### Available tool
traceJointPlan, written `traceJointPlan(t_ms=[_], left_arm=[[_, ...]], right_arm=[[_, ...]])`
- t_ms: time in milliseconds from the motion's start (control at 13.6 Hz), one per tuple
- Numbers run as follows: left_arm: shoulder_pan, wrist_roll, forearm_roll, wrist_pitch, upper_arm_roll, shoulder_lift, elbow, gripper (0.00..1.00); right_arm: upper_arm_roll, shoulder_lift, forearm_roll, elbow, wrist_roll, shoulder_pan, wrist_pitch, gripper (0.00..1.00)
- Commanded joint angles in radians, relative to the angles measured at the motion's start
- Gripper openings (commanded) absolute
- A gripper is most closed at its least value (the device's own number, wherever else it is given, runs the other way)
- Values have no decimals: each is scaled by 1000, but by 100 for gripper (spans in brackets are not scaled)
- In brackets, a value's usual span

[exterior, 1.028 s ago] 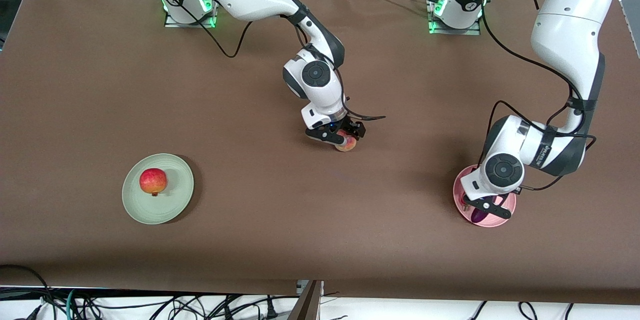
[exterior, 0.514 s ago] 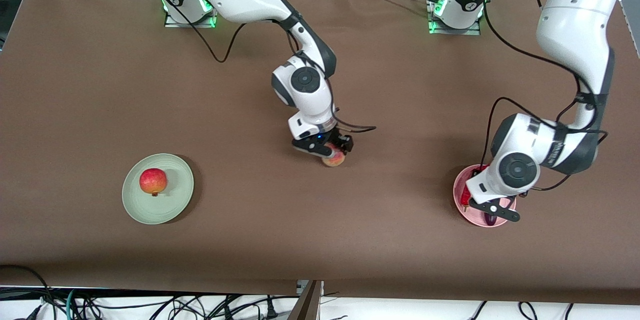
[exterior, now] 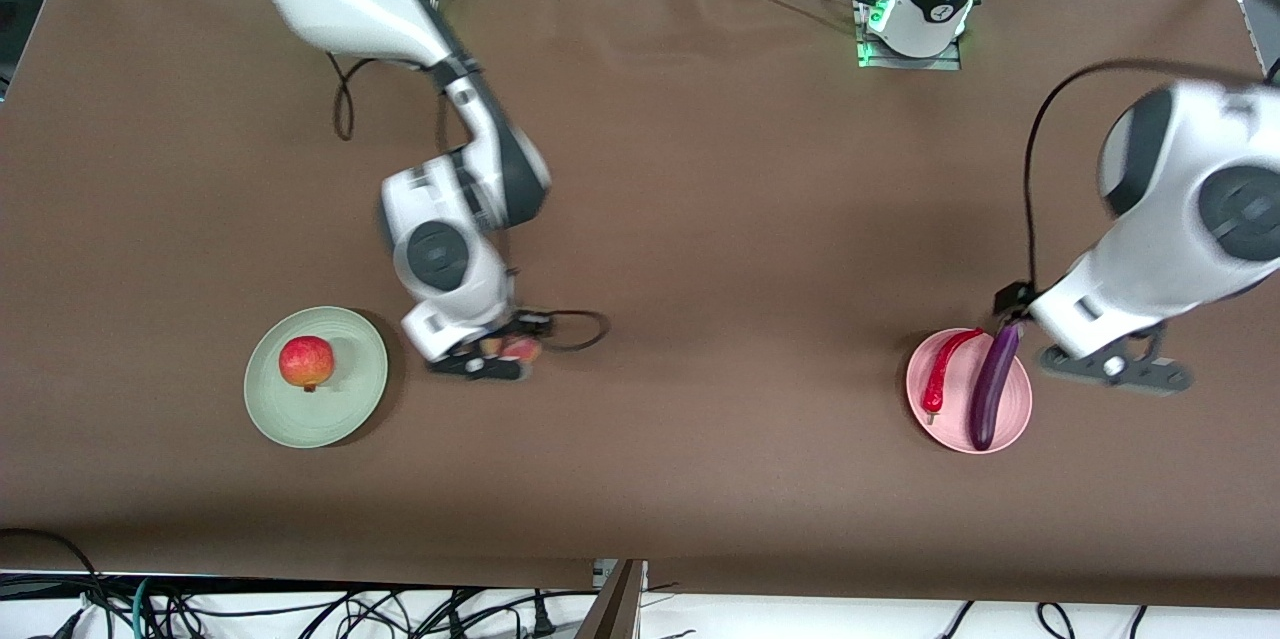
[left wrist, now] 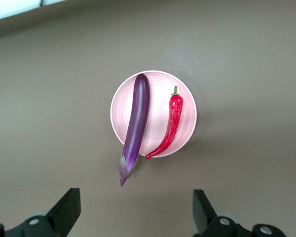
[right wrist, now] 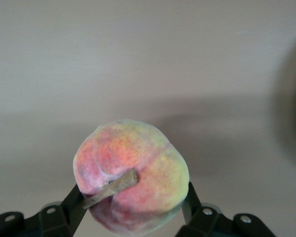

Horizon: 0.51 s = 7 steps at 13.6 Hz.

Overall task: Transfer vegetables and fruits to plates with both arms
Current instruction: 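Release the eggplant and withdraw the left gripper while the right gripper carries the peach, then lower the peach onto the green plate and open the right gripper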

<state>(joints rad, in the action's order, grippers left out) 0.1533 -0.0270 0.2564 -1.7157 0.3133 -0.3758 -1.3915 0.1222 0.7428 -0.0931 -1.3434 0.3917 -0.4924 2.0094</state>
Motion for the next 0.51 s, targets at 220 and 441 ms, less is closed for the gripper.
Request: traceJointPlan(t_ms=[220,441], left_arm=[[-67,15,-163,24,-152,297,-185,100],[-167,22,-164,24,-256,409,-314,100]], right_arm=[[-16,-31,1,-68,-380,233,-124,29],[-18,-13,3,-94,-491,316,-120,29]])
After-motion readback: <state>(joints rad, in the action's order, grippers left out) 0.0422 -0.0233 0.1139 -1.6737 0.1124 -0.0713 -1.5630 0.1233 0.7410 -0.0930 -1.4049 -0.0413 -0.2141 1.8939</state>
